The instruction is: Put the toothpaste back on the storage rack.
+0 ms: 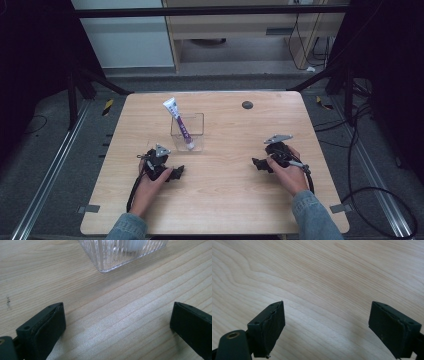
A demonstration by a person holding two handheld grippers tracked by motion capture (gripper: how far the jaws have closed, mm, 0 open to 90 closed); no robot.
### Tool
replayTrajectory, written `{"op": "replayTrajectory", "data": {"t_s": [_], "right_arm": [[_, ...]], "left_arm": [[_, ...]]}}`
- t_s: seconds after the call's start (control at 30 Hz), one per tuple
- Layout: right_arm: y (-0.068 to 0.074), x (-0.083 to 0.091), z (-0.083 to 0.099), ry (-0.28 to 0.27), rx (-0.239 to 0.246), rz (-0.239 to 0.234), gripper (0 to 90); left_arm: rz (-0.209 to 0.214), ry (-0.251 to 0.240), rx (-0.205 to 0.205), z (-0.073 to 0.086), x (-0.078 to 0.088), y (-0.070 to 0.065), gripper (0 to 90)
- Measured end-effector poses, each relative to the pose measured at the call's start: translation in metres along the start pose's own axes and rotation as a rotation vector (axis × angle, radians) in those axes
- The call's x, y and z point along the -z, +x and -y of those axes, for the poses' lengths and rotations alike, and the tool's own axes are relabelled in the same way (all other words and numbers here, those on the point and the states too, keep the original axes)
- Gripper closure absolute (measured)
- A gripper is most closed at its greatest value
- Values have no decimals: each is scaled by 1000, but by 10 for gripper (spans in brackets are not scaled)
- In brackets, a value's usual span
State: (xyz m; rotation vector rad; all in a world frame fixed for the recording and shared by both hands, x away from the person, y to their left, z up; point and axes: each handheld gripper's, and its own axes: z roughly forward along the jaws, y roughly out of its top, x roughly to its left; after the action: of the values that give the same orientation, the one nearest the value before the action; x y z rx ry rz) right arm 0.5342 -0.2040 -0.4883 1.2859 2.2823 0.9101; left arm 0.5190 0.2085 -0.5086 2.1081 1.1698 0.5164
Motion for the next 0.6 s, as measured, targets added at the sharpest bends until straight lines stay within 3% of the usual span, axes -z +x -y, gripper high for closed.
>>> {"op": "replayTrajectory", "data": {"t_s": [0.1,0.37,0.6], "right_arm": [[-6,-2,4,-5,-36,1,139],[-13,-7,7,-13,-71,19,130],[-20,-14,11,-44,-117,63,119]], "left_arm": [[0,0,0,0,0,0,0],[0,0,0,0,0,0,0],[0,0,0,0,0,0,0]]}}
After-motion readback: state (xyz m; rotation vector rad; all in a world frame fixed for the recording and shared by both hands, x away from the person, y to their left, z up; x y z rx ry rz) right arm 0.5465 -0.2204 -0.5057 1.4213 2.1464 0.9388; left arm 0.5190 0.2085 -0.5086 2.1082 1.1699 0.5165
